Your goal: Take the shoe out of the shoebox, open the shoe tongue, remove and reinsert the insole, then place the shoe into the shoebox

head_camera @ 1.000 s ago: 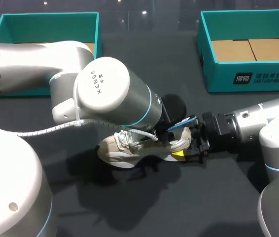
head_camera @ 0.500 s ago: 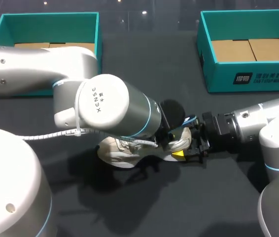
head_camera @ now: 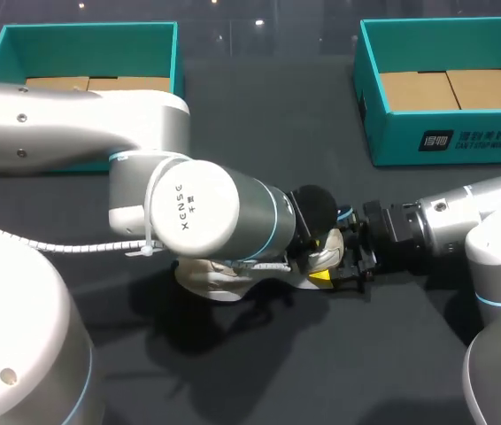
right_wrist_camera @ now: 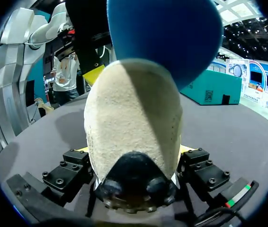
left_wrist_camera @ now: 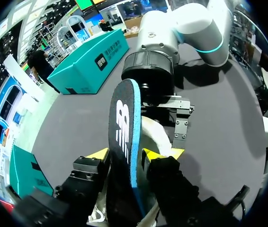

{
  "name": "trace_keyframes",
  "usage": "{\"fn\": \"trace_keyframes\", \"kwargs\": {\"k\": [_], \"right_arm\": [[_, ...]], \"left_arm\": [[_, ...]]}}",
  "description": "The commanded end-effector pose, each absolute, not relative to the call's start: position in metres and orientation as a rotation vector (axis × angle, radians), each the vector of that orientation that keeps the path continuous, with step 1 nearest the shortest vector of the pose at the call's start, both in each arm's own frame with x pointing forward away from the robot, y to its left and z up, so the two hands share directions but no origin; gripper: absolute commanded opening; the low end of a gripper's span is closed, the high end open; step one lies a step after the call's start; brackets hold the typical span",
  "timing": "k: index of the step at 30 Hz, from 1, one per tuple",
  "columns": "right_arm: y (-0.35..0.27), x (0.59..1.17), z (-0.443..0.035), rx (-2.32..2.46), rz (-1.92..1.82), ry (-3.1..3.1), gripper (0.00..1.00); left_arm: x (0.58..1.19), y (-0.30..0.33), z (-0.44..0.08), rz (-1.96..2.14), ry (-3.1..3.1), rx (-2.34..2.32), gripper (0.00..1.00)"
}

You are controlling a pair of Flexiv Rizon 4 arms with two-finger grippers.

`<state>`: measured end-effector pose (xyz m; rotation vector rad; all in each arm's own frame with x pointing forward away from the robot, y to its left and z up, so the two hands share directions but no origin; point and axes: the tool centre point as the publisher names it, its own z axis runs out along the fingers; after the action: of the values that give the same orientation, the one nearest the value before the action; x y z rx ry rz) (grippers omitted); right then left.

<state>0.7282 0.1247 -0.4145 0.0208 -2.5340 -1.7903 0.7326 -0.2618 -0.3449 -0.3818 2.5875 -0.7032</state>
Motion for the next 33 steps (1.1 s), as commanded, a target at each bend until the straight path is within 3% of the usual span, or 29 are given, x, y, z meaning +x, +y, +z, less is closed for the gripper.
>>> {"fn": "trace_keyframes", "kwargs": {"k": [1,5,7,11,33], "right_arm": [[0.127,0.727,-0.416,0.019,-1.784,-2.538,0.0],[0.127,0.727,-0.416,0.019,-1.784,-2.538,0.0],[0.127,0.727,-0.416,0.019,-1.784,-2.538,0.0],[0.127,0.727,-0.416,0.019,-1.784,-2.538,0.0],[0.127,0.727,-0.416,0.019,-1.784,-2.538,0.0]], "left_arm": [[0.737,-0.266,-0.351,-0.711,2.583,-0.385,0.39],[0.738,-0.266,-0.352,-0.729,2.582,-0.388,0.36],[0.738,-0.266,-0.352,-0.742,2.581,-0.389,0.29],[0.737,-0.265,-0.349,-0.758,2.579,-0.388,0.0],[0.736,-0.3,-0.261,-0.769,2.87,-0.289,0.0]]}}
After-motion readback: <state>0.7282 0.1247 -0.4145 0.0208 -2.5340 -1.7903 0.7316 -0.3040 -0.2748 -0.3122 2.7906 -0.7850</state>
